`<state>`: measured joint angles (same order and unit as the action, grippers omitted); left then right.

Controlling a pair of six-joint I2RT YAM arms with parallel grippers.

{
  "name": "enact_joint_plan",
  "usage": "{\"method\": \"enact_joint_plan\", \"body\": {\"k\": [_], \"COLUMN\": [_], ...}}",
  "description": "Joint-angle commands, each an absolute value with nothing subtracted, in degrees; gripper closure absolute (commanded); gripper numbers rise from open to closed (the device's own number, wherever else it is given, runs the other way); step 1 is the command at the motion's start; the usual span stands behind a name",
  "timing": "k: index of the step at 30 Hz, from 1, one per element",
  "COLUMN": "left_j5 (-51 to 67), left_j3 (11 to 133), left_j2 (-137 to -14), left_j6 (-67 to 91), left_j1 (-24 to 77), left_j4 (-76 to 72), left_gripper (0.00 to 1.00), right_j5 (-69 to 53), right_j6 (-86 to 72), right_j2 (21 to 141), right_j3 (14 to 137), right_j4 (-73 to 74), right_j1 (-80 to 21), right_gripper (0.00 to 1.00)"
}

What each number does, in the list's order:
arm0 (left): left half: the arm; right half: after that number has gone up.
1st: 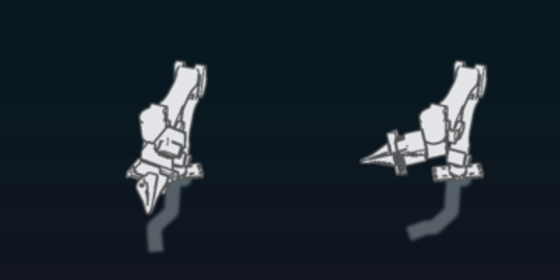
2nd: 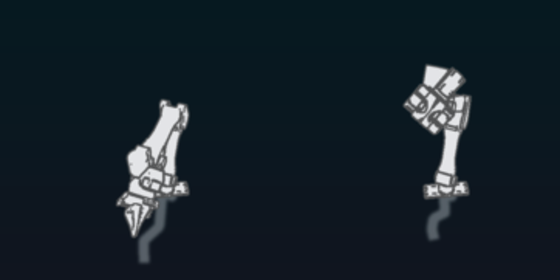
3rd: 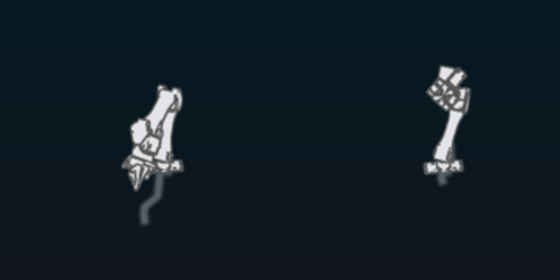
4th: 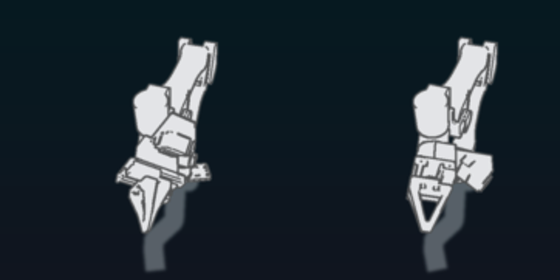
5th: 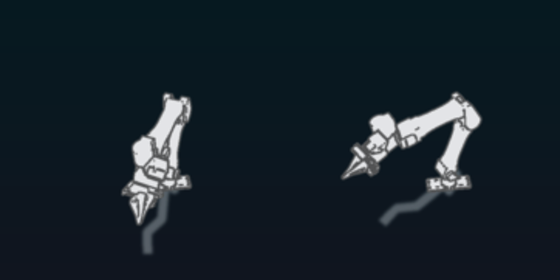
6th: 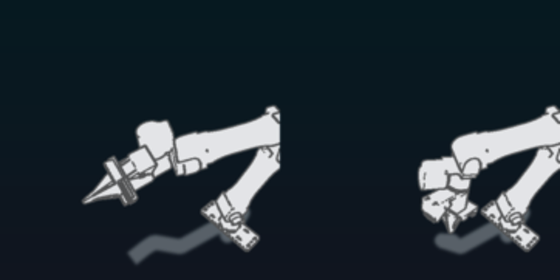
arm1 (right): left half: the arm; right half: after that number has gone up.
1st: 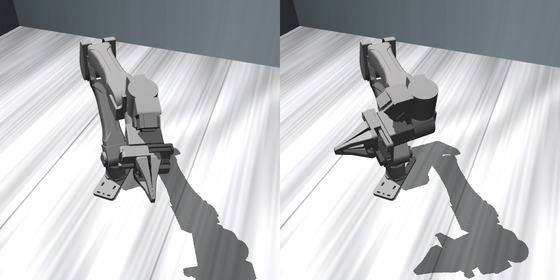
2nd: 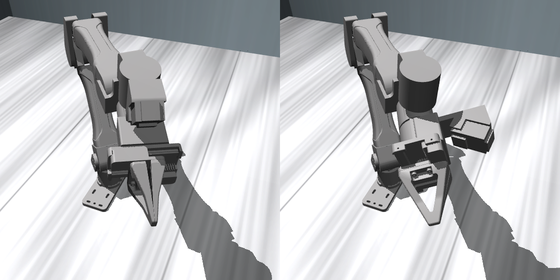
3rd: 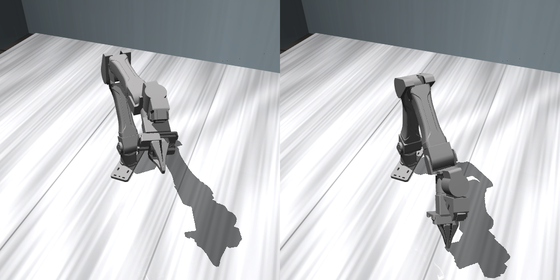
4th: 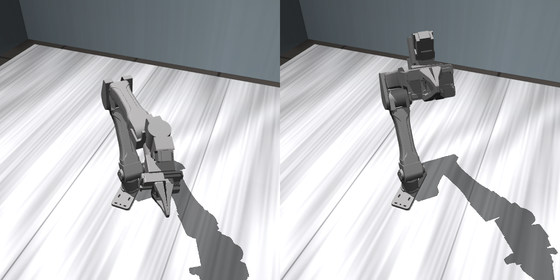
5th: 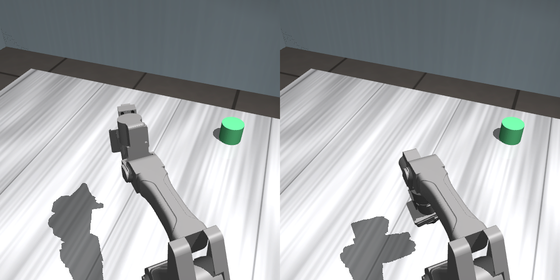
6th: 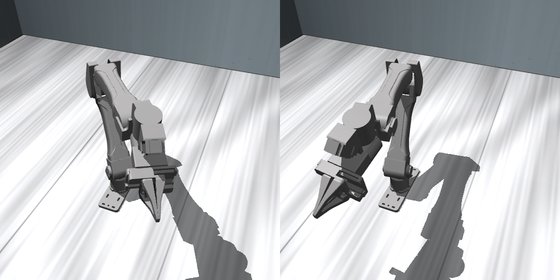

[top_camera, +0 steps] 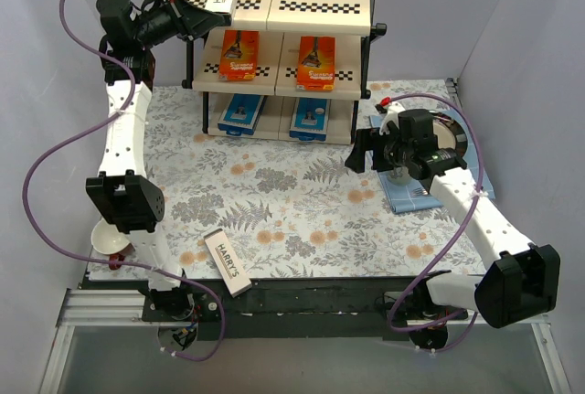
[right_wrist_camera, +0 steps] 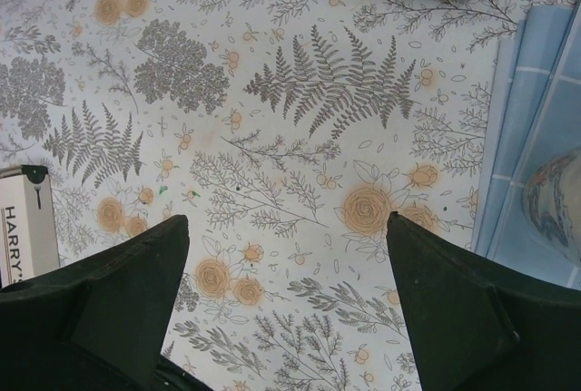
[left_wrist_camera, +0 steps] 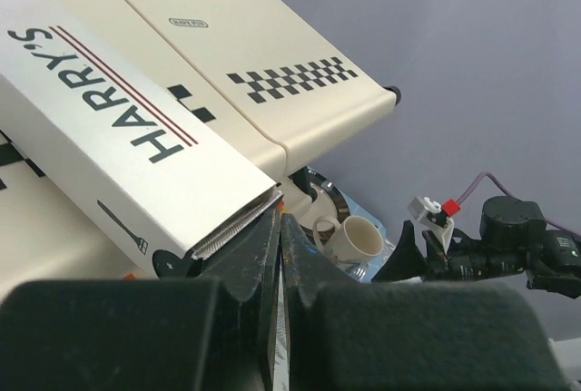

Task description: Place and organize the shaving razors onto the shelf

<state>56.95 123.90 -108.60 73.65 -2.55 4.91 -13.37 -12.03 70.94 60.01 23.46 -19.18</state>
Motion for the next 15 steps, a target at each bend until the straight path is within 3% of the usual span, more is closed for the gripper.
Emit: {"method": "enact_joint_plan", "body": {"k": [1, 15], "left_j5": [54.1, 50.8], "left_j3": [128.8, 135.9], "left_j2": [-110.0, -117.3], "left_j6": [72.4, 70.9], "left_j1": [-1.8, -0.8], "left_j4": [5.6, 4.0], "left_gripper": [1.0, 1.0], "right_j5": [-14.5, -14.8], "right_j6": [-12.5, -12.6], "right_j2": [69.5, 69.8], "right_j3": [59.1, 58.9], "right_j4": [21.7, 21.8], "right_j1": [-17.9, -16.0], "right_gripper": [0.04, 0.04]}}
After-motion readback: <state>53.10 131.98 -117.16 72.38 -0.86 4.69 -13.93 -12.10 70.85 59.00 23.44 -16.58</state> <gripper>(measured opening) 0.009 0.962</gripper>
